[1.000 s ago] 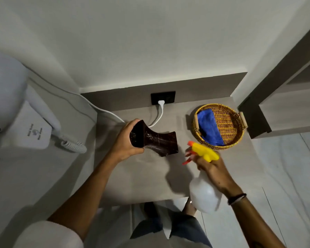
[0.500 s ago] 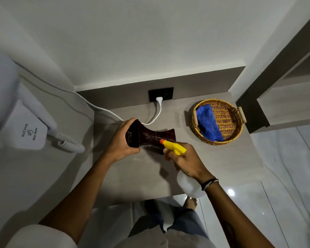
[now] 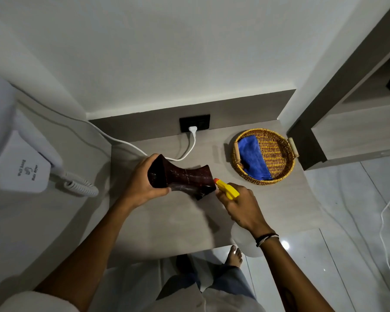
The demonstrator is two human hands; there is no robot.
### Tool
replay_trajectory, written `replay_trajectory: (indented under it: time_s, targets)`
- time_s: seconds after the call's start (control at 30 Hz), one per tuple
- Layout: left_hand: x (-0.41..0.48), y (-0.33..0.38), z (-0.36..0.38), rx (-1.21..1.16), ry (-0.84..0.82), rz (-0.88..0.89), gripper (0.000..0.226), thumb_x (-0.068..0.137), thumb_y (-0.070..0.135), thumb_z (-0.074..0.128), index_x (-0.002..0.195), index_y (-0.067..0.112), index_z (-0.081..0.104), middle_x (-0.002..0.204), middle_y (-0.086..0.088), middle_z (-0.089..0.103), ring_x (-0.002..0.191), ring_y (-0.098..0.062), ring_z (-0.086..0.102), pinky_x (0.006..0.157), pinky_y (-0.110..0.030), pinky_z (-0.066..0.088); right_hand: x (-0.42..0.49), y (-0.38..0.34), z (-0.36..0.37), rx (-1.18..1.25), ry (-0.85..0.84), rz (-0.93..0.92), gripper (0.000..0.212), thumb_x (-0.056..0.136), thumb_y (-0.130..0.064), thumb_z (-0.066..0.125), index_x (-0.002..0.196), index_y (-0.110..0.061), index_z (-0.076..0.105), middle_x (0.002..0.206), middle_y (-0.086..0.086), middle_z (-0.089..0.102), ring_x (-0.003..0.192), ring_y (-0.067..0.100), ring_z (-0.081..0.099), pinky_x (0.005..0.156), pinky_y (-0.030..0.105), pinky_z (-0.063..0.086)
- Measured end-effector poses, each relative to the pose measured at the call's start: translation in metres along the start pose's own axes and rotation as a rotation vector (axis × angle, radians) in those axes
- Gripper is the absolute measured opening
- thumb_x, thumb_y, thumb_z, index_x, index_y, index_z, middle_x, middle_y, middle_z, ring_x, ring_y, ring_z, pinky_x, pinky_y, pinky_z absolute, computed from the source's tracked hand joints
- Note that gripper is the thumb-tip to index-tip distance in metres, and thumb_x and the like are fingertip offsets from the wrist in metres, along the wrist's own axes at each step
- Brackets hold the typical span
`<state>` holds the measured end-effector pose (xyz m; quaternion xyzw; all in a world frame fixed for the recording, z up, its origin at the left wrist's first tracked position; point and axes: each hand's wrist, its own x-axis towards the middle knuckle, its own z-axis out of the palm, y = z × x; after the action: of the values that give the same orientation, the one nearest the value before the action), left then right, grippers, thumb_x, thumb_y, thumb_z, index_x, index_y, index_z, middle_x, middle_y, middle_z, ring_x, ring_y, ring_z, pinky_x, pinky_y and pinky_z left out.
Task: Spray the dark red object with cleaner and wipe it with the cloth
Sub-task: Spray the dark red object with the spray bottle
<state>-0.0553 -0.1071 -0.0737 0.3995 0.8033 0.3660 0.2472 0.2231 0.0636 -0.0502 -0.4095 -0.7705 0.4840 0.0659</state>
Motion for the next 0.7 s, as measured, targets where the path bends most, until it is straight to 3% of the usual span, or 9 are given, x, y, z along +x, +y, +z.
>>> replay_trajectory:
  time_s: [0.07, 0.13, 0.2, 0.27, 0.33, 0.4, 0.43, 0.57, 0.7]
  targets:
    - [-0.001, 0.000, 0.000, -0.084, 0.019, -0.113, 0.107, 0.054, 0.056, 0.093, 0.150, 0.032, 0.051, 0.145, 0.005, 0.060, 0.132, -0.007, 0.057, 0.110, -0.029, 0.049, 0.000, 0.001, -0.004, 0.031, 0.005, 0.002, 0.028, 0.102, -0.039, 0.070, 0.083, -0.019, 0.068, 0.072, 0.009, 0.072, 0.065, 0.038, 0.068, 0.063, 0.060, 0.060]
    - [0.000, 0.001, -0.001, -0.160, 0.063, -0.236, 0.083, 0.051, 0.063, 0.092, 0.128, 0.053, 0.062, 0.123, 0.019, 0.072, 0.116, -0.005, 0.068, 0.096, -0.028, 0.057, 0.001, 0.000, -0.006, 0.053, 0.004, 0.000, 0.028, 0.101, -0.038, 0.071, 0.083, -0.016, 0.069, 0.073, 0.011, 0.073, 0.064, 0.039, 0.068, 0.062, 0.061, 0.059]
    - [0.002, 0.004, -0.001, -0.223, 0.107, -0.328, 0.065, 0.052, 0.070, 0.089, 0.111, 0.057, 0.064, 0.112, 0.020, 0.074, 0.108, -0.009, 0.072, 0.085, -0.025, 0.060, 0.002, -0.001, -0.008, 0.064, -0.007, -0.007, 0.029, 0.101, -0.037, 0.071, 0.083, -0.014, 0.070, 0.074, 0.012, 0.073, 0.066, 0.040, 0.068, 0.061, 0.061, 0.058]
    - [0.004, 0.008, -0.002, -0.261, 0.099, -0.399, 0.076, 0.059, 0.073, 0.083, 0.128, 0.051, 0.063, 0.132, 0.010, 0.068, 0.119, -0.018, 0.067, 0.095, -0.037, 0.060, 0.004, -0.003, -0.008, 0.059, -0.032, -0.026, 0.029, 0.101, -0.037, 0.071, 0.084, -0.013, 0.070, 0.075, 0.013, 0.073, 0.066, 0.040, 0.068, 0.062, 0.061, 0.058]
    - [0.003, 0.009, -0.003, -0.284, 0.048, -0.442, 0.079, 0.066, 0.079, 0.078, 0.139, 0.055, 0.057, 0.145, 0.014, 0.061, 0.129, -0.019, 0.061, 0.102, -0.046, 0.057, 0.006, -0.004, -0.007, 0.036, -0.067, -0.050, 0.030, 0.101, -0.038, 0.071, 0.084, -0.014, 0.069, 0.074, 0.013, 0.072, 0.064, 0.038, 0.067, 0.062, 0.060, 0.058]
    - [-0.001, 0.009, -0.005, -0.295, -0.020, -0.416, 0.064, 0.066, 0.083, 0.079, 0.125, 0.071, 0.058, 0.128, 0.033, 0.068, 0.122, -0.005, 0.065, 0.090, -0.031, 0.060, 0.007, -0.007, -0.004, 0.012, -0.102, -0.092, 0.028, 0.101, -0.039, 0.071, 0.080, -0.022, 0.067, 0.067, 0.007, 0.068, 0.061, 0.034, 0.065, 0.063, 0.057, 0.057]
    - [-0.003, 0.009, -0.006, -0.285, -0.040, -0.396, 0.063, 0.065, 0.078, 0.084, 0.122, 0.073, 0.058, 0.124, 0.034, 0.068, 0.119, 0.000, 0.065, 0.087, -0.025, 0.059, 0.006, -0.009, -0.002, 0.000, -0.125, -0.127, 0.026, 0.101, -0.040, 0.071, 0.080, -0.027, 0.066, 0.065, 0.003, 0.065, 0.062, 0.029, 0.064, 0.064, 0.054, 0.055]
    - [-0.008, 0.002, -0.010, -0.216, -0.117, -0.327, 0.108, 0.044, 0.056, 0.103, 0.136, 0.065, 0.047, 0.146, 0.017, 0.057, 0.131, -0.003, 0.057, 0.109, -0.028, 0.050, 0.006, -0.020, 0.012, -0.055, -0.200, -0.237, 0.020, 0.102, -0.040, 0.069, 0.101, -0.022, 0.077, 0.069, -0.008, 0.064, 0.067, 0.017, 0.060, 0.072, 0.046, 0.054]
    - [-0.008, -0.006, -0.013, -0.130, -0.167, -0.258, 0.131, 0.053, 0.018, 0.106, 0.160, 0.040, 0.036, 0.165, -0.002, 0.040, 0.148, -0.023, 0.043, 0.121, -0.044, 0.040, 0.012, -0.021, 0.014, -0.096, -0.177, -0.200, 0.026, 0.100, -0.046, 0.068, 0.086, -0.025, 0.069, 0.067, -0.006, 0.062, 0.066, 0.020, 0.059, 0.067, 0.043, 0.050]
